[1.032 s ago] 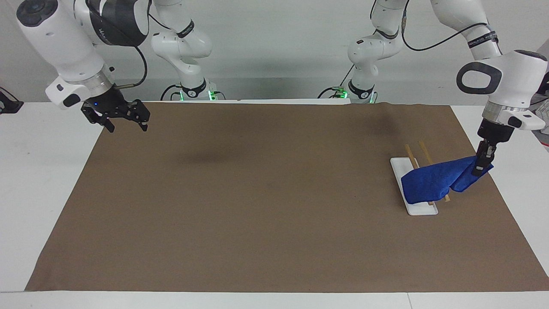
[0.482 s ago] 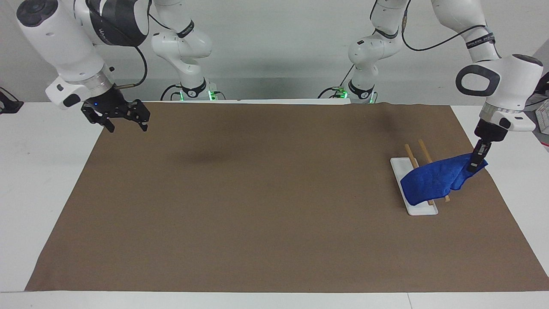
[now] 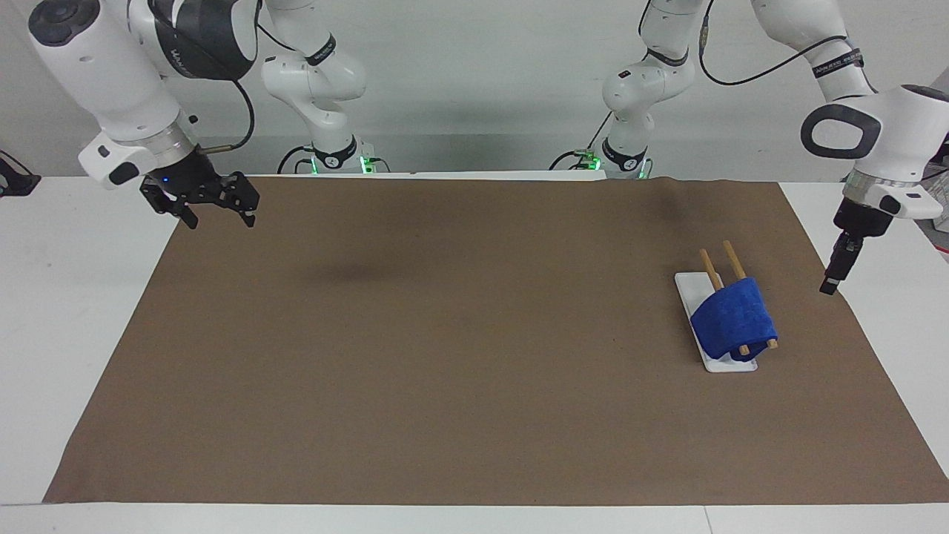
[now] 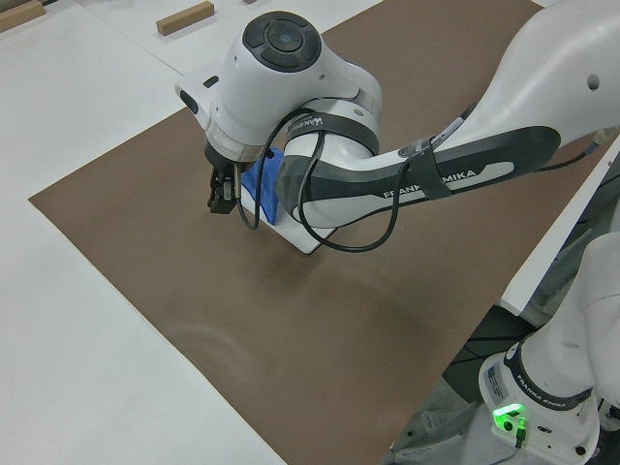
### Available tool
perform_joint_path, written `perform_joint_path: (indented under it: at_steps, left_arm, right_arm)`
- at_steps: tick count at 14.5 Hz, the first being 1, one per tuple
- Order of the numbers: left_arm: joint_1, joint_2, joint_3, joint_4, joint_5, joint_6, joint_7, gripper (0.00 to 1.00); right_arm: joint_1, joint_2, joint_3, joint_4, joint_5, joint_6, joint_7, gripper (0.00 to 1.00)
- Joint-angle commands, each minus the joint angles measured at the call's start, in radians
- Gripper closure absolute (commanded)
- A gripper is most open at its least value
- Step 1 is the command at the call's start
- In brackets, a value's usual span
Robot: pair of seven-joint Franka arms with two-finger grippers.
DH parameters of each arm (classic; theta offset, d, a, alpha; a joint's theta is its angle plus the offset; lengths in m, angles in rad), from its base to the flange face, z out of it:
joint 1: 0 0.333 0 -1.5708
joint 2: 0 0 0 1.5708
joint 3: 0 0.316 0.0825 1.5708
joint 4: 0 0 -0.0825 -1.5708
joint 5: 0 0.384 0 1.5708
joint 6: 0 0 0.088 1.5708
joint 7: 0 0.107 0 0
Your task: Right arm passes towel to left arm to hang
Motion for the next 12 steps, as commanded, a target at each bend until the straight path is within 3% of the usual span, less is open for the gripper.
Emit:
perform_joint_path:
  at_steps: [1, 7, 10, 12]
  left_arm:
    - [0.012, -0.003, -0.006, 0.137, 0.110, -0.194, 0.007, 0.00]
    - [-0.080, -0.006, -0.016, 0.392, 0.264, -0.680, 0.011, 0.00]
    - [-0.206, -0.002, -0.019, 0.491, 0.329, -0.928, 0.017, 0.00]
    - [-0.273, 0.015, -0.019, 0.533, 0.325, -0.995, 0.020, 0.00]
  right_arm:
    - [-0.005, -0.001, 0.001, 0.009, 0.003, -0.012, -0.014, 0.00]
    - [-0.007, -0.025, -0.004, 0.005, 0.005, -0.003, -0.011, 0.00]
    - [-0.010, -0.028, -0.004, -0.002, 0.005, 0.002, -0.012, 0.00]
    - [-0.014, -0.036, -0.004, -0.009, 0.005, 0.002, -0.012, 0.00]
